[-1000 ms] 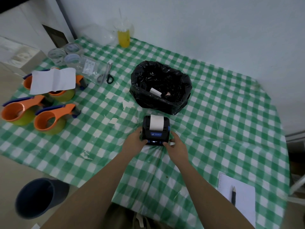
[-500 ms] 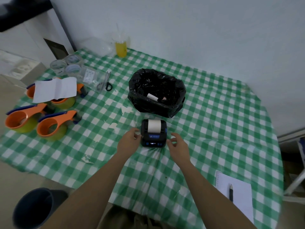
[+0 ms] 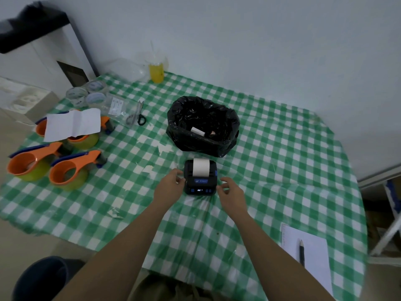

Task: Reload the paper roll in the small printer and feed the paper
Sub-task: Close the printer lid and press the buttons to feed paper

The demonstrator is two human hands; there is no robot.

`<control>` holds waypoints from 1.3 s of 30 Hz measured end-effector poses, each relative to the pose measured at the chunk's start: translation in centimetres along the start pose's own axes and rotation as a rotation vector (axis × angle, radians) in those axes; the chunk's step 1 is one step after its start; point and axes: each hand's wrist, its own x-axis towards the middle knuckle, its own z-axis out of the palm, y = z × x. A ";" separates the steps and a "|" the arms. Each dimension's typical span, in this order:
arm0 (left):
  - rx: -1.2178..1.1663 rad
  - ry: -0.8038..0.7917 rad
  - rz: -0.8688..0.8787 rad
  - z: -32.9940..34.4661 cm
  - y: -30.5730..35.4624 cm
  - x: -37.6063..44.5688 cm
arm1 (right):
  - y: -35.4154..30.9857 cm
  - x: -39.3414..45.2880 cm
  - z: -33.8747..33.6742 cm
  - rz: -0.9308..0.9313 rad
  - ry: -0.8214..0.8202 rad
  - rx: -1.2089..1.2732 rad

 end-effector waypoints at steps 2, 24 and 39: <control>-0.003 0.000 0.004 -0.1 0.0 -0.1 | 0.0 -0.2 0.0 -0.014 0.002 -0.015; -0.014 -0.007 0.001 -0.7 0.1 0.1 | -0.5 -0.3 0.4 -0.016 0.007 -0.017; -0.023 -0.024 0.021 -0.6 0.7 1.0 | -1.0 0.4 -0.2 -0.015 0.013 -0.003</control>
